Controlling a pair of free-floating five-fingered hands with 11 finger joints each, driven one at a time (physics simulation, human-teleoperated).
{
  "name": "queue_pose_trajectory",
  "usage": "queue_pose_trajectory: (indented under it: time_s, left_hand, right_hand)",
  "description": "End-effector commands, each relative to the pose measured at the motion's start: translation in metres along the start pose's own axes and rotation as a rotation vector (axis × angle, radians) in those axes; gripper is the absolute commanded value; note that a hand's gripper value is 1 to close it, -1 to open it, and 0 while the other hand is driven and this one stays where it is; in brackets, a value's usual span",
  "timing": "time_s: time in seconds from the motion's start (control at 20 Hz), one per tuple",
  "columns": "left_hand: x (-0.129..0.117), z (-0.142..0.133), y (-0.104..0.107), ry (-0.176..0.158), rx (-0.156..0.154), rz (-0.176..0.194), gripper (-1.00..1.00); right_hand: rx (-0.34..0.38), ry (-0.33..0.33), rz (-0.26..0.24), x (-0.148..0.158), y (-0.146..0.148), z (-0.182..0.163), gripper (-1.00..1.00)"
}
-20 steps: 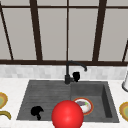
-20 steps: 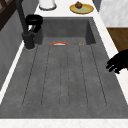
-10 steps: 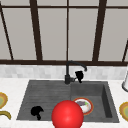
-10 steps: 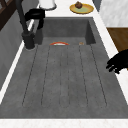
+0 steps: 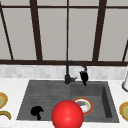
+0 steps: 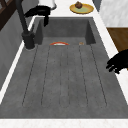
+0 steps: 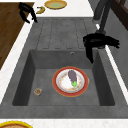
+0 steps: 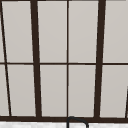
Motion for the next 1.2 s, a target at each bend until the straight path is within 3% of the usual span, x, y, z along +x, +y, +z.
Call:
queue_pose_trajectory:
  time_s: [0.0,0.45,0.9,1.15]
  left_hand:
    - [0.0,0.0,0.0,0.0,0.0,0.0,0.0]
    - [0.0,0.0,0.0,0.0,0.0,0.0,0.0]
    - [0.0,0.0,0.0,0.0,0.0,0.0,0.0]
    - [0.0,0.0,0.0,0.0,0.0,0.0,0.0]
  right_hand:
    - [0.045,0.043,-0.042,-0.005,0.004,0.02,-1.0]
    - [0.114,0.117,-0.05,-0.018,0.011,0.065,-1.0]
    - [0.098,0.156,-0.092,-0.04,0.014,0.107,-1.0]
    - [0.103,0.143,-0.095,-0.053,0.018,0.116,-1.0]
